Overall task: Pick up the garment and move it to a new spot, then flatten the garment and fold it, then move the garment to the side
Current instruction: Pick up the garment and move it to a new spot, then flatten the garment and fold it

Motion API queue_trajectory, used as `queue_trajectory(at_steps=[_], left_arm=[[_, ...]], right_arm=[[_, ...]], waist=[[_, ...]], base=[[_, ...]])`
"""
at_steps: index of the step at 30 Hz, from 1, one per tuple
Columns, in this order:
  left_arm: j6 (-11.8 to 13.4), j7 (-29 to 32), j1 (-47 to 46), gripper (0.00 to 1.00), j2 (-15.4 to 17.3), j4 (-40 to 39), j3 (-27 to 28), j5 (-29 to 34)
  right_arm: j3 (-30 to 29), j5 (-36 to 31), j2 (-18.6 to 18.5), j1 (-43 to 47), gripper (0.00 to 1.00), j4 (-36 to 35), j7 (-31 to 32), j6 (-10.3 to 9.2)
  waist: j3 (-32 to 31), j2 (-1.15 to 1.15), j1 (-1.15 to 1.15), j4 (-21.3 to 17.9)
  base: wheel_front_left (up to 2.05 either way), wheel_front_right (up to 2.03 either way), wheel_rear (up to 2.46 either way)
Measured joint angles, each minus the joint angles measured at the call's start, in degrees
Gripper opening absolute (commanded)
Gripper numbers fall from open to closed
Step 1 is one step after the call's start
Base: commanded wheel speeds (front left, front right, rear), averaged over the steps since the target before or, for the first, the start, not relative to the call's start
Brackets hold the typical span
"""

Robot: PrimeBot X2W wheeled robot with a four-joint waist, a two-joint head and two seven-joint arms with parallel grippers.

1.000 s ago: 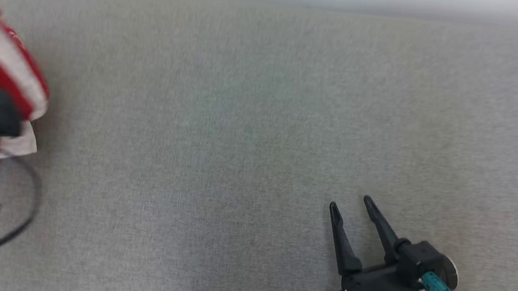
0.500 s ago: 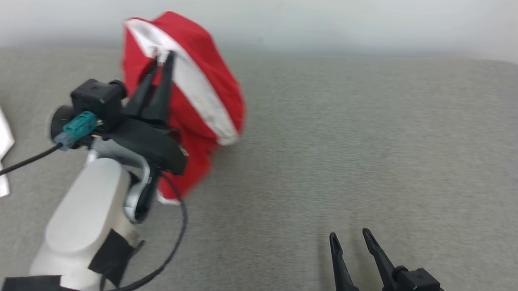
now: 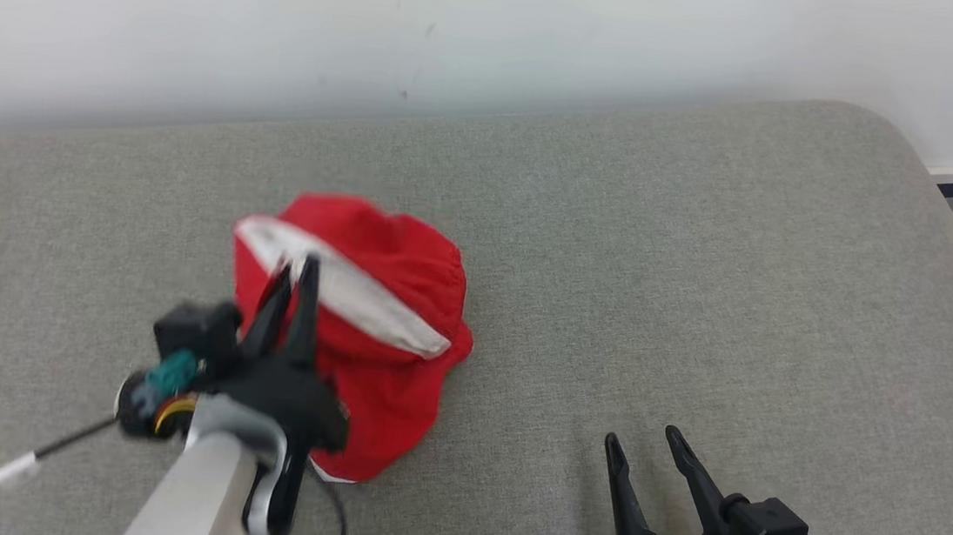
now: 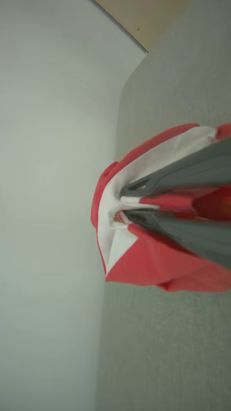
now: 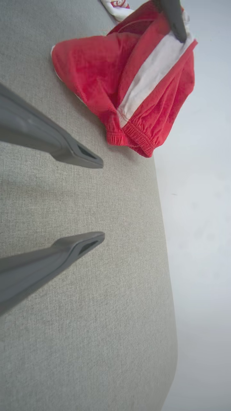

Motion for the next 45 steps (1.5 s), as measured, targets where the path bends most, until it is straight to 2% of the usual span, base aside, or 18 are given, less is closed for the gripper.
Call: queue_trajectory(at_steps=[1, 8, 19, 29, 36, 45], left_arm=[[0.67, 0.00, 1.43, 1.00, 0.01, 0.59, 0.65, 0.69], [1.47, 0.00, 9.82, 1.00, 1.38, 1.10, 4.10, 7.19], [2.43, 0.00, 23.65, 1.00, 3.46, -10.82, 13.18, 16.13], [3.05, 0.00, 33.87, 1.00, 2.57, -20.07, 20.89, 21.03], [2.83, 0.00, 38.28, 1.00, 1.16, -24.02, 22.82, 22.79], [1.83, 0.00, 37.95, 1.00, 0.43, -24.44, 22.27, 23.38]], right_arm=[[0.04, 0.18, 0.03, 0.00, 1.00, 0.03, 0.00, 0.00], [0.03, 0.32, 0.25, 0.15, 1.00, 0.19, 0.00, 0.00], [-1.23, 0.52, 0.64, 1.79, 1.00, -1.11, -0.01, 0.00], [-3.75, -0.73, 1.02, 3.65, 1.00, -2.53, 0.00, 0.00], [-3.60, -0.71, 1.12, 4.23, 1.00, -2.25, 0.00, 0.00], [-2.32, -0.69, 1.15, 4.09, 1.00, -2.07, 0.00, 0.00]], waist=[[-0.03, 0.00, 0.00, 0.05], [-1.17, 0.00, 0.00, 1.06], [-4.76, 0.00, 0.00, 2.71], [-6.06, 0.00, 0.00, 3.67], [-6.66, 0.00, 0.00, 4.11], [-5.99, 0.00, 0.00, 4.81]], base=[[0.00, 0.00, 0.00], [0.00, 0.00, 0.00], [0.00, 0.00, 0.00], [0.00, 0.00, 0.00], [0.00, 0.00, 0.00], [0.00, 0.00, 0.00]])
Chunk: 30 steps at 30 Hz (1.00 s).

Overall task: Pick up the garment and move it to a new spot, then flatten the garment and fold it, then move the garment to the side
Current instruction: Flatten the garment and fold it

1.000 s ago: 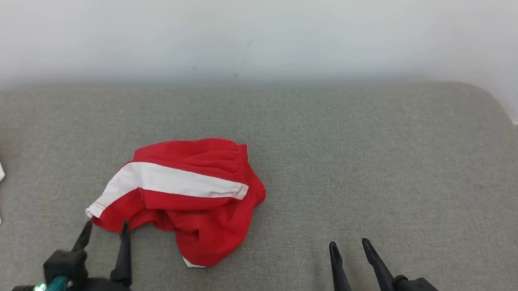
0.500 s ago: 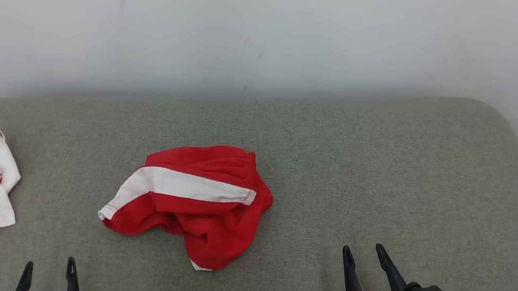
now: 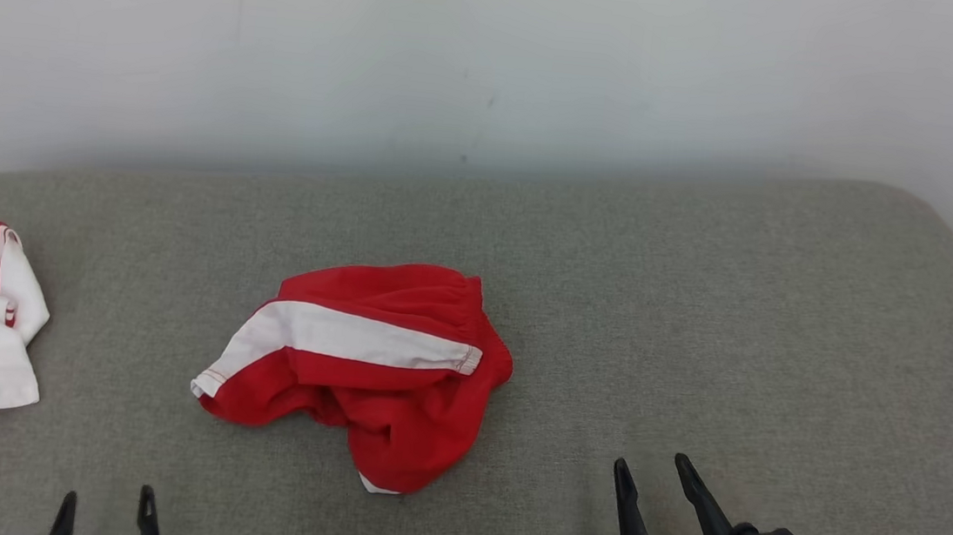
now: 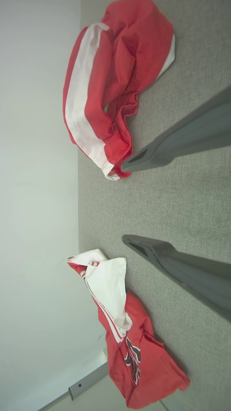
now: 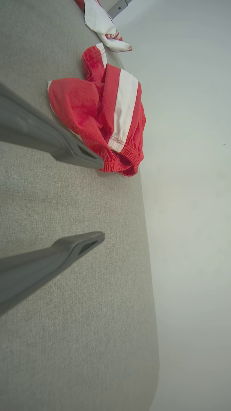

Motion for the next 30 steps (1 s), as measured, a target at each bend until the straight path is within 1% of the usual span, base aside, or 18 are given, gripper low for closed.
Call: queue_trajectory(at_steps=[2, 9, 16, 20, 25, 30], left_arm=[[-0.46, 0.00, -0.32, 1.00, -0.08, -0.03, -0.67, 0.00], [-0.88, 0.00, -3.11, 1.00, -0.27, 0.12, -3.41, 0.02], [-0.88, 0.00, -6.16, 1.00, -0.31, 0.85, -6.81, -1.63], [-0.73, 0.00, -6.96, 1.00, -0.31, 1.10, -7.88, -2.20], [-0.69, 0.00, -7.97, 1.00, -0.30, 1.14, -8.60, -2.53], [-0.46, 0.00, -8.40, 1.00, -0.30, 1.10, -9.26, -2.70]], right_arm=[[0.76, 0.01, 0.03, -0.67, 1.00, 0.05, 0.00, 0.00], [3.14, 0.32, -0.04, -5.48, 1.00, 0.15, 0.00, 0.00], [4.99, 1.02, -0.63, -12.16, 1.00, 1.83, 0.00, 0.00], [5.65, 0.92, -0.86, -15.64, 1.00, 4.05, -0.01, 0.00], [4.90, 0.62, -0.87, -18.75, 1.00, 7.57, 0.00, 0.00], [3.39, 0.36, -0.73, -20.65, 1.00, 11.72, 0.00, 0.00]], waist=[[0.56, 0.00, 0.00, 0.28], [3.95, 0.00, 0.01, 2.19], [7.90, 0.00, 0.01, 6.05], [9.92, 0.01, 0.01, 8.65], [12.28, 0.00, 0.01, 11.52], [14.31, 0.00, 0.01, 13.59]], base=[[0.00, 0.00, 0.00], [0.00, 0.00, 0.00], [0.00, 0.00, 0.00], [0.00, 0.00, 0.00], [0.00, 0.00, 0.00], [0.00, 0.00, 0.00]])
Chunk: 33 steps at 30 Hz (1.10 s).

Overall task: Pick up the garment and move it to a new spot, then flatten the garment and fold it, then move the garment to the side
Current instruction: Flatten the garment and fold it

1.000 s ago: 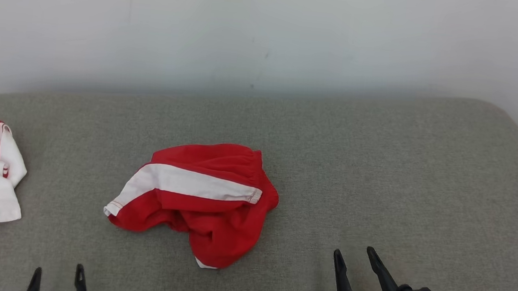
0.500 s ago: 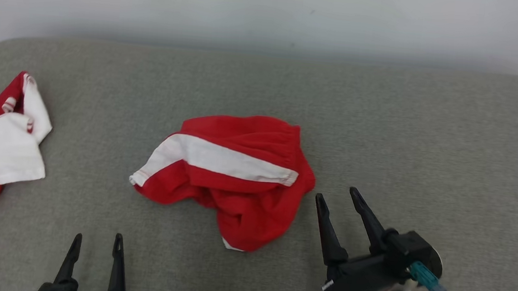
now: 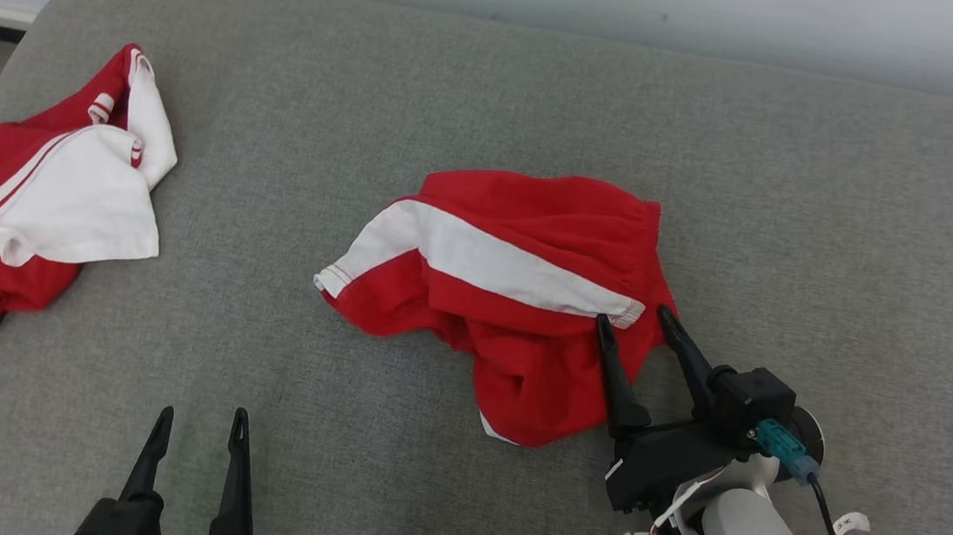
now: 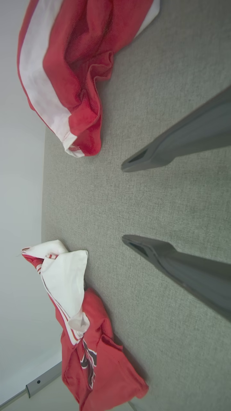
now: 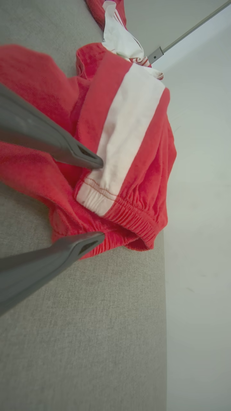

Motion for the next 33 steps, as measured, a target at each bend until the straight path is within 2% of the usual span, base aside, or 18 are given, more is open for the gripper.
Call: queue_trajectory(at_steps=[9, 12, 16, 18, 19, 28, 33], left_arm=[[0.01, 0.00, -0.55, 1.00, -0.01, 0.16, -0.13, -0.05], [0.00, 0.00, -0.54, 1.00, -0.01, 0.34, 0.00, -0.03], [-0.10, 0.00, -0.34, 1.00, 0.00, 0.68, 0.37, 0.10], [-0.41, 0.00, -0.11, 1.00, -0.01, 0.79, 0.49, 0.11], [-0.51, 0.00, 0.20, 1.00, -0.01, 1.05, 0.59, 0.13], [-0.93, 0.00, 0.80, 1.00, -0.01, 1.72, 1.34, 0.47], [-1.07, 0.00, 1.54, 1.00, -0.01, 2.12, 1.91, 0.55]], right_arm=[[0.93, 0.04, 0.29, -1.64, 1.00, 2.00, 0.00, 0.00], [1.23, 0.27, 0.26, -1.59, 0.49, 1.66, -0.01, 0.00], [1.35, 0.58, 0.10, -0.87, 0.41, 0.33, 0.00, 0.00], [1.29, 0.71, 0.05, -0.25, 0.25, -0.16, -0.01, 0.00], [1.23, 1.13, -0.14, 0.08, 0.00, -0.42, 0.00, 0.00], [-0.81, 1.51, -0.22, 1.97, 0.00, -3.94, 0.00, 0.00], [-2.71, 2.36, -1.64, 4.66, 0.00, -7.22, 0.00, 0.00]], waist=[[1.57, 0.00, 0.00, 1.35], [1.18, 0.00, -0.01, 1.29], [0.34, 0.00, -0.01, 1.01], [-0.08, 0.00, -0.01, 0.74], [-0.45, 0.00, -0.01, 0.43], [-2.63, 0.00, -0.01, -0.81], [-4.54, 0.00, -0.01, -2.17]], base=[[0.00, 0.00, 0.00], [0.00, 0.00, 0.00], [0.00, 0.00, 0.00], [0.00, 0.00, 0.00], [0.00, 0.00, 0.00], [0.00, 0.00, 0.00], [0.00, 0.00, 0.00]])
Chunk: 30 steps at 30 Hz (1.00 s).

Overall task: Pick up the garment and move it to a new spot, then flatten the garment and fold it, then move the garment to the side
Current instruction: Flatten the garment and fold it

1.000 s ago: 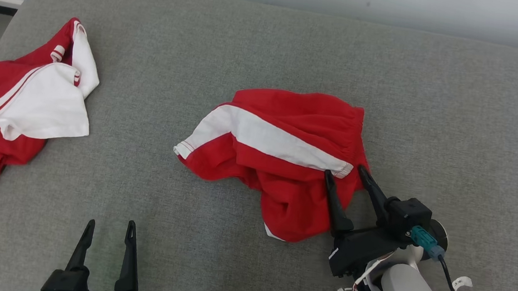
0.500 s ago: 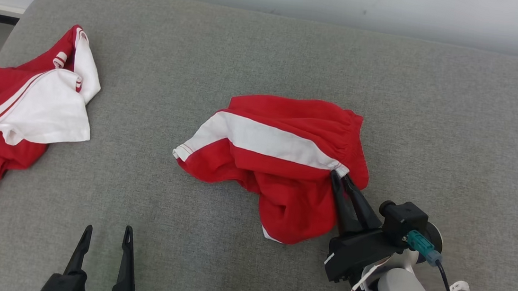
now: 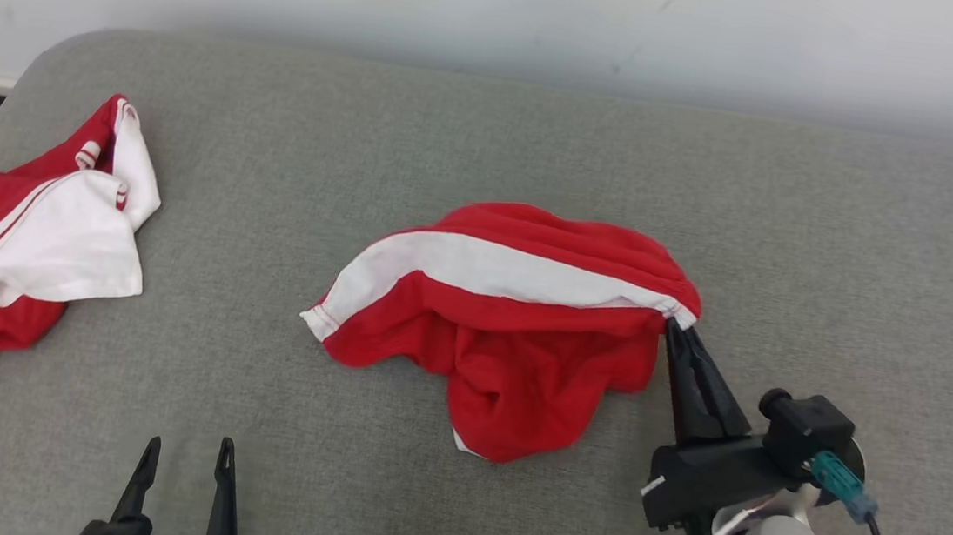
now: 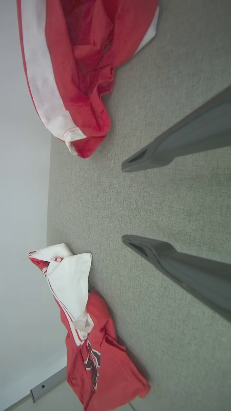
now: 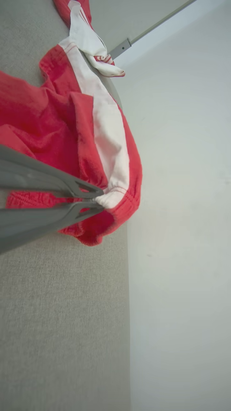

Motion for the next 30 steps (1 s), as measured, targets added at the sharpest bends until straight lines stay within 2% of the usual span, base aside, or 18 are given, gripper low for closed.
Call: queue_trajectory(at_steps=[5, 11, 16, 23, 24, 25, 26, 27, 30], left_arm=[[-0.53, 0.00, 0.51, 1.00, -0.01, 0.60, -0.08, -0.02], [-1.04, 0.00, 1.80, 1.00, 0.00, 1.63, 0.09, -0.02], [-1.32, 0.00, 2.78, 1.00, -0.02, 2.50, -0.27, -0.12], [-2.04, 0.00, 2.82, 1.00, -0.01, 3.98, -1.51, -0.23], [-2.15, 0.00, 2.82, 1.00, -0.01, 4.28, -1.76, -0.34], [-2.43, 0.00, 2.82, 1.00, -0.01, 4.56, -2.02, -0.37], [-2.45, 0.00, 2.81, 1.00, -0.03, 4.70, -2.22, -0.42], [-2.46, 0.00, 2.81, 1.00, -0.04, 4.79, -2.38, -0.45], [-2.45, 0.00, 2.76, 1.00, -0.02, 5.31, -2.71, -0.80]], right_arm=[[0.14, 1.40, -2.13, 3.67, 0.00, -3.26, -0.01, 0.00], [4.75, 4.78, -5.45, 8.63, 0.00, -3.82, 0.00, 0.00], [8.76, 8.29, -8.47, 12.15, 0.00, -0.48, 0.00, 0.00], [10.81, 10.18, -10.20, 12.81, 0.00, 3.58, 0.00, 0.00], [10.79, 10.16, -10.51, 12.79, 0.07, 4.20, 0.00, 0.00], [10.46, 9.83, -10.79, 12.77, 0.32, 4.80, 0.00, 0.00], [9.80, 9.32, -11.02, 12.75, 0.84, 5.48, 0.00, 0.00], [8.78, 8.64, -11.17, 12.72, 1.00, 5.95, 0.01, 0.00], [4.06, 5.77, -11.10, 12.56, 1.00, 6.17, 0.00, 0.00]], waist=[[-1.97, 0.00, 0.00, -1.88], [-4.90, 0.00, 0.00, -4.13], [-7.35, 0.00, -0.01, -5.84], [-9.04, 0.00, -0.01, -7.90], [-9.12, 0.00, -0.01, -8.09], [-9.18, 0.00, -0.01, -8.24], [-9.21, 0.00, -0.01, -8.35], [-9.21, 0.00, -0.01, -8.45], [-9.13, 0.00, -0.01, -8.79]], base=[[0.00, 0.00, 0.00], [0.00, 0.00, 0.00], [0.00, 0.00, 0.00], [0.00, 0.00, 0.00], [0.00, 0.00, 0.00], [0.00, 0.00, 0.00], [0.00, 0.00, 0.00], [0.00, 0.00, 0.00], [0.00, 0.00, 0.00]])
